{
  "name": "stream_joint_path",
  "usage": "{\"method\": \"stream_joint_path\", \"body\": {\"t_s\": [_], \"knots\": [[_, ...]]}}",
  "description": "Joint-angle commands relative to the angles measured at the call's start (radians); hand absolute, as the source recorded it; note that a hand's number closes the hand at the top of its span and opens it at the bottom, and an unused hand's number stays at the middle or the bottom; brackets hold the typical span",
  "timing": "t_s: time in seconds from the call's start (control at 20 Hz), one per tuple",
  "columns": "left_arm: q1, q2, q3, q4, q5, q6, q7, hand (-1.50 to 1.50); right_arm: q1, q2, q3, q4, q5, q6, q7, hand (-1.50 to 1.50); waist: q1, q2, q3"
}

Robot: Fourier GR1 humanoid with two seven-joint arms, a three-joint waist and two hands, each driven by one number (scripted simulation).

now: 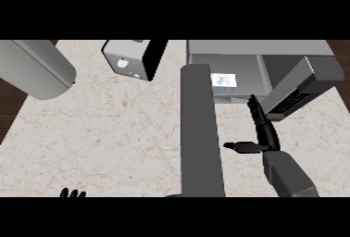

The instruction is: Pick up the milk, place it into the microwave and close the microwave

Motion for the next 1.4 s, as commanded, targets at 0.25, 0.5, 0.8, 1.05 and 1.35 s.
{"method": "stream_joint_path", "body": {"t_s": [0.25, 0.5, 0.8, 1.05, 1.35], "knots": [[-0.101, -0.044, -0.118, 0.020, -0.076, 0.017, 0.118, -1.50, 0.149, -0.081, -0.012, -0.103, -0.039, 0.109, -0.092, -1.50, -0.018, -0.004, -0.001], [-0.252, -0.049, -0.135, 0.123, -0.132, -0.007, 0.207, -1.50, 0.215, -0.131, -0.008, -0.156, -0.049, 0.144, -0.096, 1.50, -0.020, -0.002, -0.001], [-0.407, -0.095, -0.146, 0.237, -0.226, -0.002, 0.248, 1.50, 0.300, -0.204, -0.048, -0.237, -0.126, 0.224, -0.027, -1.50, -0.026, -0.005, -0.002], [-0.447, -0.193, -0.213, 0.327, -0.283, 0.036, 0.262, 1.50, 0.369, -0.282, -0.067, -0.221, -0.163, 0.334, -0.077, -1.50, -0.016, -0.003, 0.000], [-0.616, -0.268, -0.118, 0.468, -0.318, 0.086, 0.297, 1.50, 0.363, -0.311, -0.086, -0.221, -0.200, 0.317, -0.033, -1.50, -0.013, -0.002, 0.000]]}}
